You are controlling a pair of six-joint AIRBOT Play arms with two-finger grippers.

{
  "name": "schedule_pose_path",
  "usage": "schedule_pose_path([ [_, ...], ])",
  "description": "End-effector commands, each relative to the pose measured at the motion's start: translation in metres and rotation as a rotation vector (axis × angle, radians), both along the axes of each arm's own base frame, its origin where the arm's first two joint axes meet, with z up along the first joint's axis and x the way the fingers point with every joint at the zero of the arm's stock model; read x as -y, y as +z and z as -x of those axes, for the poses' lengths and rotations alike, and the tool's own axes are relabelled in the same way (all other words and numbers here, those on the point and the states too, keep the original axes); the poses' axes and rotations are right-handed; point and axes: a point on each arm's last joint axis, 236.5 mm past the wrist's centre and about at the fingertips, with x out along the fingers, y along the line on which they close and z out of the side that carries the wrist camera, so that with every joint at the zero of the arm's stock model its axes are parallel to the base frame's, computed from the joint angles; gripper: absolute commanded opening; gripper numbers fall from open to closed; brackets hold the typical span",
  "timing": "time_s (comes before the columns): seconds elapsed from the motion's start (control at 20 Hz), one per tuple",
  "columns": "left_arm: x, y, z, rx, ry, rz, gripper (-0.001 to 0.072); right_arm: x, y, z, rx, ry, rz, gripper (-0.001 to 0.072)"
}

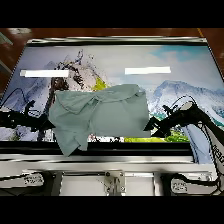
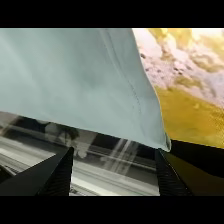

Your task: Fold the shirts.

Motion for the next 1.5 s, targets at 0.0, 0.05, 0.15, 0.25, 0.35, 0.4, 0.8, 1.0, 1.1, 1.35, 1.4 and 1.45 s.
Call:
schedule_pose_path([
  [0.0, 0.000, 0.009, -0.004, 0.046, -0.019, -0.011, 0.0043, 0.005, -0.011, -0.007, 0.007, -0.065, 0.042, 0.0633],
  [0.05, 0.000, 0.010, -0.004, 0.048, -0.019, -0.011, 0.0043, 0.007, -0.013, -0.011, 0.015, -0.089, 0.055, 0.0633],
  [0.15, 0.001, 0.012, -0.006, 0.065, -0.023, -0.002, 0.0042, 0.008, -0.015, -0.016, 0.024, -0.111, 0.067, 0.0633],
  [0.25, 0.003, 0.014, -0.009, 0.079, -0.022, 0.006, 0.0042, 0.009, -0.016, -0.016, 0.024, -0.113, 0.069, 0.0633],
  [0.35, 0.004, 0.015, -0.010, 0.084, -0.021, 0.010, 0.0043, 0.008, -0.018, -0.019, 0.021, -0.133, 0.078, 0.0633],
  [0.4, 0.004, 0.015, -0.010, 0.084, -0.020, 0.011, 0.0042, 0.003, -0.020, -0.018, 0.019, -0.122, 0.080, 0.0632],
  [0.8, -0.017, 0.056, -0.047, 0.245, -0.017, -0.082, 0.0040, -0.033, 0.018, -0.047, 0.225, 0.013, 0.031, 0.0060],
  [1.0, -0.038, 0.229, -0.112, 0.692, 0.039, -0.240, 0.0040, -0.027, 0.197, -0.138, 0.842, 0.012, 0.072, 0.0059],
  [1.1, -0.029, 0.366, -0.118, 1.038, 0.077, -0.313, 0.0040, -0.016, 0.338, -0.152, 1.252, -0.028, 0.128, 0.0059],
  [1.35, 0.021, 0.622, -0.006, 1.672, 0.210, -0.449, 0.0040, 0.029, 0.582, -0.049, 1.864, -0.249, 0.306, 0.0058],
  [1.4, 0.031, 0.640, 0.018, 1.720, 0.213, -0.471, 0.0040, 0.036, 0.594, -0.027, 1.889, -0.261, 0.347, 0.0058],
  [1.45, 0.040, 0.652, 0.042, 1.746, 0.221, -0.493, 0.0040, 0.041, 0.598, -0.009, 1.891, -0.257, 0.386, 0.0058],
])
